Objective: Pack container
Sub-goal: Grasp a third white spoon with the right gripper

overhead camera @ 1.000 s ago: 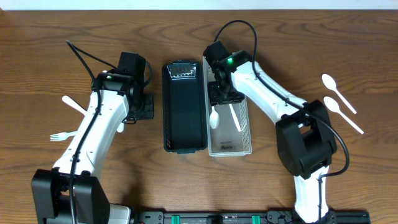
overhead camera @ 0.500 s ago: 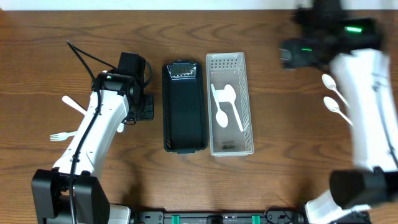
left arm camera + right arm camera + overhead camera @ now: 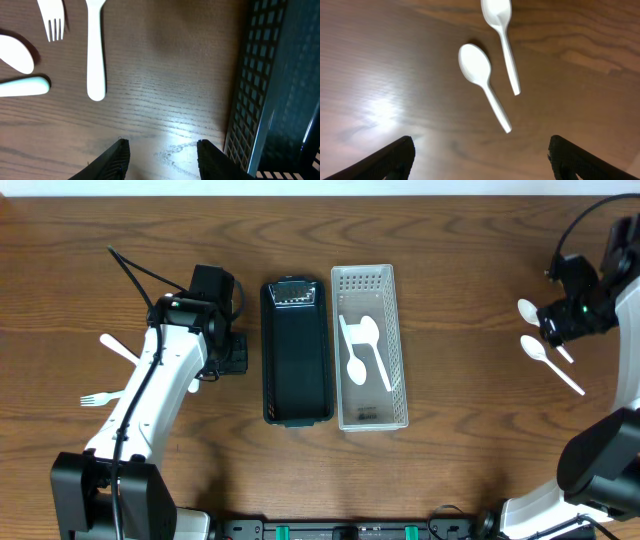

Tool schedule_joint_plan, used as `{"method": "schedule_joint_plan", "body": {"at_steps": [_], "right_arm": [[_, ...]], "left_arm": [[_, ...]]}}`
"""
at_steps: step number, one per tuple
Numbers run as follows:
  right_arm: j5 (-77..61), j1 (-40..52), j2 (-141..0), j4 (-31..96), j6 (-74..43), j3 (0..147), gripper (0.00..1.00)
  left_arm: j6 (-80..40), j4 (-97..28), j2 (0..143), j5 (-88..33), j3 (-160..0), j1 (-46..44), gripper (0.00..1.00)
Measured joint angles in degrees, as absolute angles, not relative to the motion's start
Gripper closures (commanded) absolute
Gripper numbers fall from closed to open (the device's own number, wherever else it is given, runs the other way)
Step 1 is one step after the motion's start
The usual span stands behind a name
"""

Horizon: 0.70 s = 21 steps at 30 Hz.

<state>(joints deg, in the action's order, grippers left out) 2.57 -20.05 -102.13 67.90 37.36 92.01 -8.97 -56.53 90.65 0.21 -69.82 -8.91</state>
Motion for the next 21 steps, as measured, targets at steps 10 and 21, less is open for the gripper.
{"method": "schedule_joint_plan", "body": {"at_steps": [10,21], "right_arm": [[0.10,-23.24,-102.17,49.74,44.45,73.58,0.15],[-2.26,-23.24,-103.68,40.91,45.54,66.52,0.18]], "left_arm": [[-8.97,-56.58,90.65,0.21,-69.82,-8.91,0.53],[-8.97,-56.55,90.65,0.19,-69.82,-8.91,0.53]]}}
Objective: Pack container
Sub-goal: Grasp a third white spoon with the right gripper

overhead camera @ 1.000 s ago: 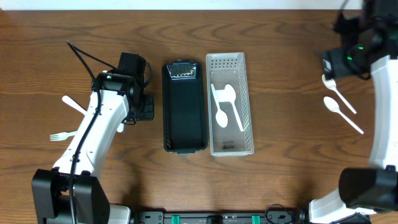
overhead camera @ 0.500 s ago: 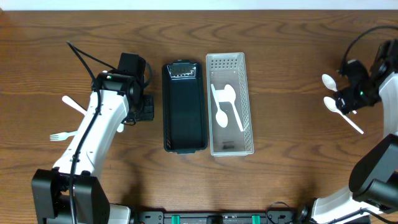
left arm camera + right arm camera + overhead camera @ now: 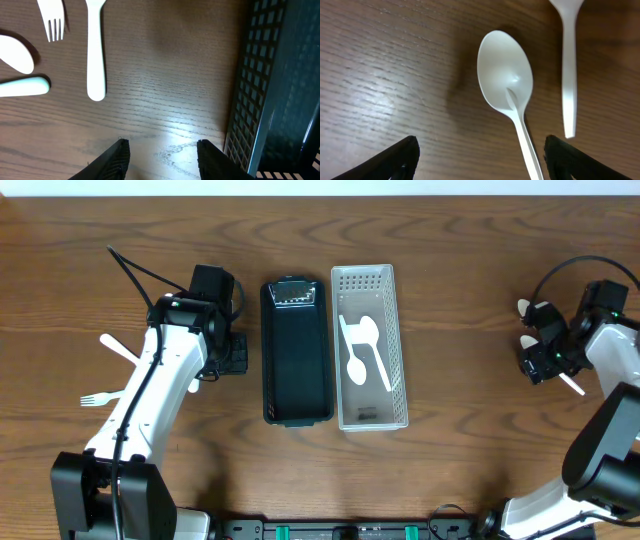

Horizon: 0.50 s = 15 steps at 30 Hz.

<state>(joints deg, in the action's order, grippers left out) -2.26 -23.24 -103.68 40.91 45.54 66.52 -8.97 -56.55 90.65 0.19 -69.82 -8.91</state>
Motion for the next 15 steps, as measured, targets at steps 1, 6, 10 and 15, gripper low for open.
{"method": "schedule_joint_plan", "body": {"at_steps": [1,6,10,15], "right_arm": [[-2.33,-23.27,-104.33,40.69,45.54,66.52,0.19],[-2.66,-23.27,-108.66,39.29,45.54,66.50,0.23],[-3.55,-23.38,-109.62,38.94,45.52,66.67,0.26],[-4.43,-23.40,-109.89,38.98,45.28,66.81,0.35]], "left_arm": [[-8.97,-56.55,90.65,0.19,-69.82,-8.91,0.53],[-8.97,-56.55,90.65,0.19,-69.82,-8.91,0.53],[-8.97,-56.55,90.65,0.19,-69.82,-8.91,0.53],[-8.97,-56.55,90.65,0.19,-69.82,-8.91,0.53]]}}
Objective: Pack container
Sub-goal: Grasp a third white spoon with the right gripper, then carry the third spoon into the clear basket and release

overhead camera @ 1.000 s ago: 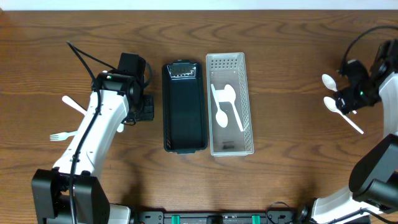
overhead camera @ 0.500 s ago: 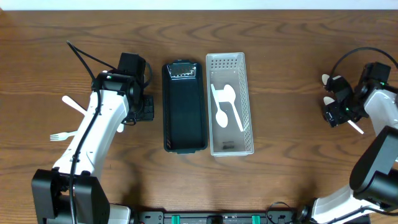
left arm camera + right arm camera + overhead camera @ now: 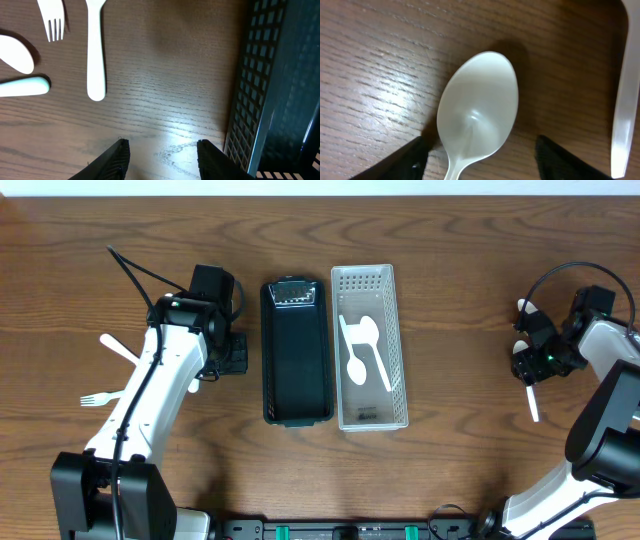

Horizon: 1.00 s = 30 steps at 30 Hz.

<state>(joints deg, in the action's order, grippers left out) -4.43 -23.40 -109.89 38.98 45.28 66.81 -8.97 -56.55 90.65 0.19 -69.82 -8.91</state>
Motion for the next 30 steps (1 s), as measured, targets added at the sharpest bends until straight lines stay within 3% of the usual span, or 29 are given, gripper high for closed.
{"method": "schedule_joint_plan", "body": {"at_steps": [2,6,14,18,30], "right_arm": [[-4.84,-23.40,-109.97,38.96,45.28,66.87,0.45],[-5.65,-23.40,-110.13,38.92,44.84,66.98,0.76],[-5.96,-23.24,-110.21,38.35,42.37,67.00,0.88],[-5.48,-22.70,-110.24,38.22,39.99,67.26,0.99],[-4.45,-13.23,-109.32,46.46,27.27,80.71,0.99]], "left_arm": [[-8.97,-56.55,90.65,0.19,-69.82,-8.91,0.53],[-8.97,-56.55,90.65,0.19,-69.82,-8.91,0.53],[-8.97,-56.55,90.65,0.19,-69.82,-8.91,0.53],[-8.97,-56.55,90.65,0.19,-69.82,-8.91,0.53],[-8.97,-56.55,90.65,0.19,-69.82,-8.91,0.53]]}}
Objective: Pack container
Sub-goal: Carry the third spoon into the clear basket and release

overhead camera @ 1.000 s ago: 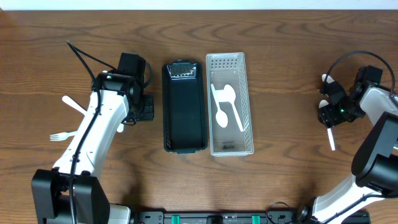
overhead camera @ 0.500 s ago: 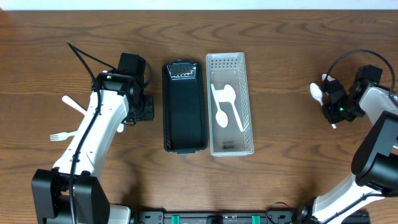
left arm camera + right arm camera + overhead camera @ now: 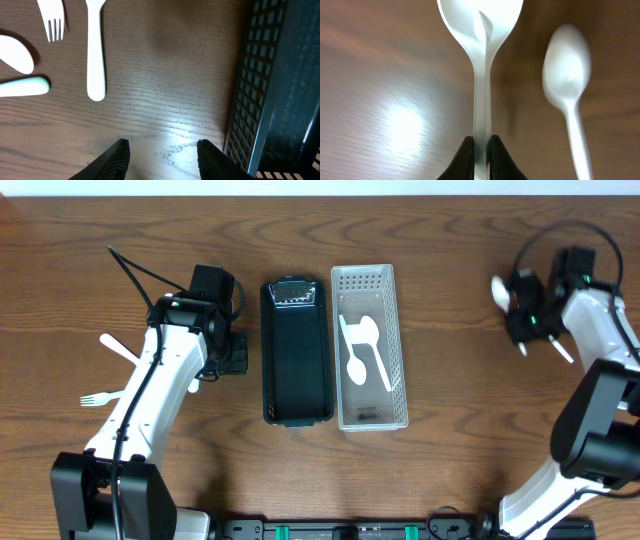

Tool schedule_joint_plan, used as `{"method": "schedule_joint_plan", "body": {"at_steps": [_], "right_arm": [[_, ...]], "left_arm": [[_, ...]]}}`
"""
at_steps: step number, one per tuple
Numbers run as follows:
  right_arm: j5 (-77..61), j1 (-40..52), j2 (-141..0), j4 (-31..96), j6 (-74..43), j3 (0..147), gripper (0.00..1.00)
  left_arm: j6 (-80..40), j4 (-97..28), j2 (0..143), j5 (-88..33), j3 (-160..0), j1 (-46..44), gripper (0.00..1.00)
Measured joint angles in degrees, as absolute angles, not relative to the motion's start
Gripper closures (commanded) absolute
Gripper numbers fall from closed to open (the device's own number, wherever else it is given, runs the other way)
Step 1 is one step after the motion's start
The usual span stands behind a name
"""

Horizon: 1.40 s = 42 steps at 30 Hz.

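A white plastic spoon (image 3: 481, 75) is pinched by its handle in my right gripper (image 3: 481, 145), which is shut on it; its bowl (image 3: 499, 290) sticks out to the left of the gripper (image 3: 522, 320) at the far right of the table. A second spoon (image 3: 567, 80) lies blurred on the wood below, partly hidden by the arm (image 3: 562, 353). The clear slotted container (image 3: 398, 330) at the centre holds two white spoons (image 3: 362, 350). My left gripper (image 3: 162, 155) is open over bare wood beside the black container (image 3: 260, 75).
The black container (image 3: 296, 410) stands left of the clear one. White cutlery lies at the left: a fork (image 3: 55, 20), a long handle (image 3: 95, 50), a spoon bowl (image 3: 17, 52) and another handle (image 3: 25, 86). The left arm (image 3: 165, 370) reaches over them.
My right gripper was open low around a spoon on the table. Now it is shut on that spoon's handle and stands higher and farther back. The left arm is unchanged.
My right gripper hung open above two spoons at the far right. Then it was lower over the nearer spoon, then close around it with the jaws on either side. Now it holds that spoon off the wood; the other spoon stays on the table.
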<state>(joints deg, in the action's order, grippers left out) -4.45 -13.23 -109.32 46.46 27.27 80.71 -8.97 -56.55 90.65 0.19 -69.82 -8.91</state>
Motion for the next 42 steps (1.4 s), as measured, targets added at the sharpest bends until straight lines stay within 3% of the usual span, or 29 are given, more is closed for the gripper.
{"method": "schedule_joint_plan", "body": {"at_steps": [10,20,28,30,32,35,37,42], "right_arm": [[-4.56,6.24,-98.89,50.39,0.97,95.39,0.98],[-3.03,23.51,-102.04,52.03,-19.68,92.73,0.98],[-1.30,29.43,-107.63,51.53,-28.45,85.69,0.98],[-1.23,29.50,-109.19,51.59,-29.63,84.20,0.89],[-1.02,29.50,-110.69,51.55,-30.39,83.07,0.72],[-0.67,29.50,-111.72,51.00,-29.45,82.19,0.55],[-0.51,29.50,-111.74,49.67,-27.99,82.13,0.51],[-0.38,29.50,-111.72,50.63,-20.27,85.08,0.54]], "left_arm": [[-8.97,-56.55,90.65,0.19,-69.82,-8.91,0.53],[-8.97,-56.55,90.65,0.19,-69.82,-8.91,0.53],[-8.97,-56.55,90.65,0.21,-69.82,-8.91,0.53],[-8.97,-56.55,90.65,0.21,-69.82,-8.91,0.53],[-8.97,-56.55,90.65,0.19,-69.82,-8.91,0.53],[-8.97,-56.55,90.65,0.19,-69.82,-8.91,0.53],[-8.97,-56.55,90.65,0.19,-69.82,-8.91,0.53],[-8.97,-56.55,90.65,0.19,-69.82,-8.91,0.53]]}}
